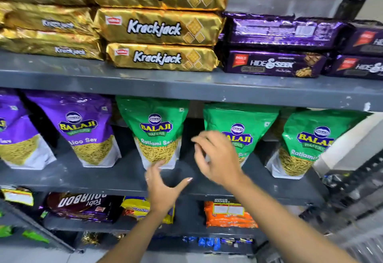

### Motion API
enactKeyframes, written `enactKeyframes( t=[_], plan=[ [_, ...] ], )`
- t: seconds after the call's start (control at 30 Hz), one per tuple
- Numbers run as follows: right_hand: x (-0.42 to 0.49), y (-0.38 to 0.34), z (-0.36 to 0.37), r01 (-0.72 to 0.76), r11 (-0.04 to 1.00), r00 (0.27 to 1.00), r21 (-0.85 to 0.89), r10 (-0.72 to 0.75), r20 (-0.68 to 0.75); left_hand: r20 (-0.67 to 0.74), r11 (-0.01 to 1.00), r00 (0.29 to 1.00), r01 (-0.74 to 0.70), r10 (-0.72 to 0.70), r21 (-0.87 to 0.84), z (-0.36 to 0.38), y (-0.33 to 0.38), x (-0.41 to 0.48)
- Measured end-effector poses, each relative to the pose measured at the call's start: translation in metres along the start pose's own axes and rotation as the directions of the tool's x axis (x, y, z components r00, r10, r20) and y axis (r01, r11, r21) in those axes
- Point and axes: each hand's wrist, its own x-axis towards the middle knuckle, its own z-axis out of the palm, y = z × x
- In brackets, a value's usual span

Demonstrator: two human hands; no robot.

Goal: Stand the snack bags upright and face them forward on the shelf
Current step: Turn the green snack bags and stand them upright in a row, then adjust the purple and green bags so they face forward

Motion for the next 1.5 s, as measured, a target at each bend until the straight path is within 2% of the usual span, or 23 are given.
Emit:
enactKeyframes(
  t=[0.03,0.07,0.1,0.17,0.2,0.23,0.3,0.37,0.5,0.63,0.83,1.03,1.13,1.2,1.27,1.33,1.4,1.47,1.5],
  plan=[
    [-0.007,-0.004,0.017,-0.14,0.987,0.987,0.079,0.134,0.084,-0.108,0.998,0.994,0.02,-0.014,0.054,-0.015,-0.006,0.009],
    [-0.009,-0.005,0.033,-0.322,0.938,0.936,0.128,0.295,0.193,-0.169,0.995,0.985,0.049,-0.033,0.091,-0.028,-0.01,0.022],
    [-0.009,-0.004,0.049,-0.504,0.853,0.837,0.139,0.442,0.322,-0.164,0.991,0.984,0.091,-0.074,0.096,-0.04,-0.014,0.034],
    [-0.002,0.003,0.073,-0.768,0.623,0.586,0.147,0.593,0.552,0.021,0.987,0.987,0.158,-0.158,-0.021,-0.052,-0.014,0.056],
    [0.003,0.005,0.083,-0.839,0.511,0.501,0.188,0.592,0.631,0.128,0.983,0.979,0.171,-0.161,-0.066,-0.057,-0.015,0.065],
    [0.01,0.005,0.093,-0.874,0.423,0.463,0.24,0.574,0.676,0.196,0.982,0.968,0.174,-0.157,-0.072,-0.06,-0.016,0.073],
    [0.023,0.002,0.109,-0.883,0.329,0.466,0.334,0.549,0.694,0.272,0.981,0.949,0.185,-0.161,-0.065,-0.068,-0.019,0.092],
    [0.032,-0.001,0.122,-0.886,0.298,0.463,0.355,0.571,0.678,0.318,0.972,0.93,0.22,-0.184,-0.079,-0.073,-0.02,0.107],
    [0.033,-0.011,0.131,-0.881,0.308,0.473,0.36,0.63,0.616,0.336,0.95,0.909,0.295,-0.247,-0.101,-0.08,-0.027,0.115],
    [0.03,-0.025,0.127,-0.877,0.314,0.479,0.365,0.646,0.595,0.365,0.945,0.898,0.306,-0.246,-0.115,-0.086,-0.036,0.113],
    [0.024,-0.032,0.117,-0.874,0.32,0.482,0.366,0.674,0.561,0.418,0.954,0.888,0.268,-0.191,-0.135,-0.088,-0.038,0.109],
    [0.014,-0.042,0.112,-0.854,0.326,0.515,0.405,0.64,0.571,0.461,0.95,0.873,0.262,-0.158,-0.17,-0.094,-0.038,0.102],
    [-0.003,-0.057,0.105,-0.825,0.321,0.531,0.465,0.722,0.444,0.473,0.973,0.876,0.183,-0.096,-0.14,-0.1,-0.034,0.089],
    [-0.034,-0.076,0.1,-0.8,0.361,0.522,0.479,0.812,0.261,0.415,0.979,0.902,0.173,-0.115,-0.104,-0.113,-0.037,0.065],
    [-0.064,-0.097,0.103,-0.765,0.481,0.586,0.429,0.796,0.153,0.251,0.993,0.962,0.114,-0.111,0.003,-0.138,-0.05,0.044],
    [-0.061,-0.118,0.115,-0.716,0.586,0.683,0.38,0.699,0.21,0.043,0.989,0.993,0.102,-0.107,0.109,-0.17,-0.066,0.042],
    [-0.028,-0.133,0.133,-0.676,0.637,0.736,0.371,0.606,0.302,-0.107,0.981,0.983,0.159,-0.147,0.113,-0.197,-0.077,0.062],
    [0.018,-0.149,0.156,-0.65,0.658,0.76,0.38,0.56,0.331,-0.108,0.971,0.976,0.203,-0.19,0.129,-0.216,-0.082,0.09],
    [0.042,-0.155,0.167,-0.666,0.631,0.746,0.398,0.573,0.34,-0.071,0.969,0.976,0.214,-0.206,0.124,-0.222,-0.084,0.104]
  ],
)
